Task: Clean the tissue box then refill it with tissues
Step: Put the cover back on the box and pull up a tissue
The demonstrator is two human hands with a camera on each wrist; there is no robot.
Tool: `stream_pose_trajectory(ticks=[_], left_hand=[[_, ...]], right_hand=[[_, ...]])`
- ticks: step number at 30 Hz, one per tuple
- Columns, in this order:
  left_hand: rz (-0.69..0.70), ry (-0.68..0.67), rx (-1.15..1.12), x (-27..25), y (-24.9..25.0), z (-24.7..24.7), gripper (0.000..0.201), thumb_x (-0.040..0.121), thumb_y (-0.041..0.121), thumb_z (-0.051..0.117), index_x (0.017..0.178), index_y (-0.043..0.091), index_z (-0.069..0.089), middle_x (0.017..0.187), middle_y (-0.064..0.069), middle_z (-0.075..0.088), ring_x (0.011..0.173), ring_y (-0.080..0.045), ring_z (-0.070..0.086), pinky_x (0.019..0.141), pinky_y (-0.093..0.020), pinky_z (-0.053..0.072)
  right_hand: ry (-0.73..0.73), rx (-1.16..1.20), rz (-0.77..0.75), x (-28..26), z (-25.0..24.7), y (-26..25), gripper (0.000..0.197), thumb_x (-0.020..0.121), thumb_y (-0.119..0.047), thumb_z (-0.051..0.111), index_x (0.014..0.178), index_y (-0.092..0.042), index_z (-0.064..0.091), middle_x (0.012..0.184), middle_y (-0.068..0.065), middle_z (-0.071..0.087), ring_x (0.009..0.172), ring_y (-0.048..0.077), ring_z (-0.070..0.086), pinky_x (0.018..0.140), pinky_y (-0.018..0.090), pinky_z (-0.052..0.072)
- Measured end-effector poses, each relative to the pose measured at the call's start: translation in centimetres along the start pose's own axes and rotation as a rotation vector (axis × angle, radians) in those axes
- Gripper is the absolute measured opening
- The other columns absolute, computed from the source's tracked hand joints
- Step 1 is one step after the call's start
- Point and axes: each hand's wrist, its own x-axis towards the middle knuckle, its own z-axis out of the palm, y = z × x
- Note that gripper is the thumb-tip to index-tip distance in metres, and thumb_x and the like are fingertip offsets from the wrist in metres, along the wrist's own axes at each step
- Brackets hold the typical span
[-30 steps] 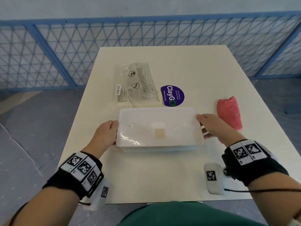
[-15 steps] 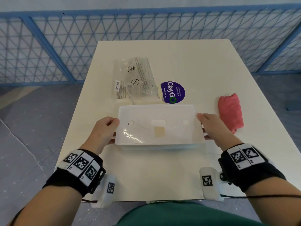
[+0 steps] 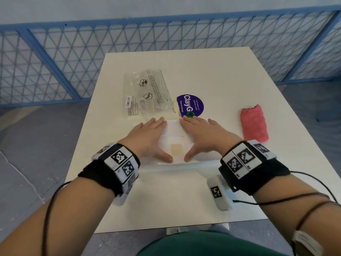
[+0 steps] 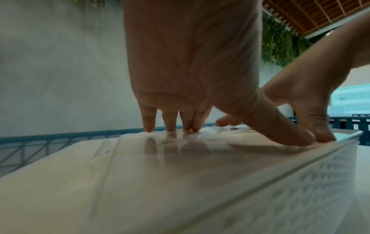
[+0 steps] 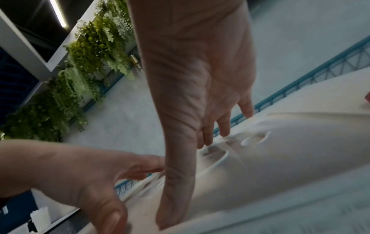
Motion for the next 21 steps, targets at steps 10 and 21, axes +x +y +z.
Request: stream_pose_trajectory(ticks=[10,21], left_hand=[[-0.054,-0.042,0.115,0.2,2.1,-0.8,0.137,0.055,0.069,0.075,0.153,0.015,-0.004,0.162,0.004,-0.002,0.149,-0.021,0.000,0.120,-0.045,0.011],[-0.040,-0.033,0.000,0.2,1.7,-0.3,0.137,0.057,0.070,0.073,0.153,0.019,-0.011,0.161,0.005,-0.012,0.149,-0.023,-0.009,0.120,-0.046,0.004]], right_hand=[[-0.046,-0.147,0.039,0.0,-1.5,-2.0,0.130,0.052,-0.059,0.083,0.151,-0.018,0.009,0.158,-0.002,0.017,0.144,0.022,0.019,0.114,0.051,0.019],[-0.004,0.010,0.055,-0.2,-1.3,-0.9,0.125,0.057,-0.056,0.081,0.152,-0.022,0.007,0.160,-0.004,0.008,0.145,0.023,0.013,0.116,0.051,0.019]])
